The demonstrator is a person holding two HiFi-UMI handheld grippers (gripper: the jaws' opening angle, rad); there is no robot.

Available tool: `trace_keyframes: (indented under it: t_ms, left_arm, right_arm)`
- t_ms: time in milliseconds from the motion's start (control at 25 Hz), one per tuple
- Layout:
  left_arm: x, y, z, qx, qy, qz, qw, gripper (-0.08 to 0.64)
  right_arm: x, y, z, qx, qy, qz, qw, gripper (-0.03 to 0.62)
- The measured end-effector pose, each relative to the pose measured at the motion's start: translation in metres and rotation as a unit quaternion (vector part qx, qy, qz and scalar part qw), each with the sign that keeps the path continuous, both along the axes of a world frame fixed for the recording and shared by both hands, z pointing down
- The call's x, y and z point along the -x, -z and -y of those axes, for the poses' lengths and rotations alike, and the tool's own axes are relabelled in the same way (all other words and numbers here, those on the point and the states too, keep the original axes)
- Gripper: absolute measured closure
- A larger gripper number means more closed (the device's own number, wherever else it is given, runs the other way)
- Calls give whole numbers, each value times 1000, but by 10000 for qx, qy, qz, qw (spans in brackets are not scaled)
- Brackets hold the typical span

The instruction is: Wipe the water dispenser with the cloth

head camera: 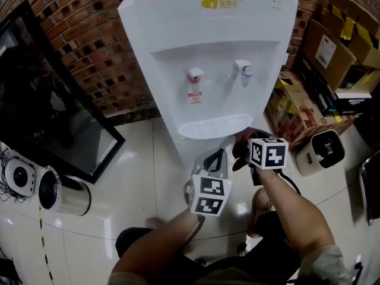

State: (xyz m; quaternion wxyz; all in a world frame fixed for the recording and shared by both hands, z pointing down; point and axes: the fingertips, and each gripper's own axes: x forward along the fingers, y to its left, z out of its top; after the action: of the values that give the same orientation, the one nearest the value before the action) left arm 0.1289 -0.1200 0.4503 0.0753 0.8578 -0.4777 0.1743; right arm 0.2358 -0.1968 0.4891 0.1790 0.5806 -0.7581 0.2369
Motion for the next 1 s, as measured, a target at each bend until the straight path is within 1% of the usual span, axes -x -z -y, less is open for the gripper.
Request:
trace_keyframes:
  t_ms: [160, 320, 440, 560, 680, 800, 920, 1000]
  left_arm:
    - [-29, -1, -5, -41, -268, -32, 9996, 560]
    - [-43, -7, -9, -15, -438, -31, 9990, 560]
    - [-43, -12, -8, 19, -398, -33, 9992, 560]
    - [-37, -14, -7, 32, -259, -201, 9995, 560]
    - [-23, -16, -7, 13, -85, -268, 9996, 560]
    - [4, -21, -5, 39, 219, -304, 9993, 560]
    - [47, -26, 1, 105, 691, -366, 9969, 560]
    - [77, -30, 4, 182, 1031, -383, 9938, 560]
  right_arm:
    - [-17, 6, 4, 42, -197, 254, 9995, 512]
    - [-34, 12, 9, 38, -359, 521, 9980, 511]
    - [-33, 11, 9, 78, -355, 579, 9977, 512]
    - [-33, 10, 9, 93, -314, 739, 9967, 512]
    - [-34, 7, 7, 64, -321, 947, 9950, 512]
    - [-24, -1, -2, 177, -269, 1020, 9943, 514]
    - [2, -2, -13, 159, -29, 995, 9949, 514]
    - [30, -1, -20, 173, 205, 1178, 9927, 514]
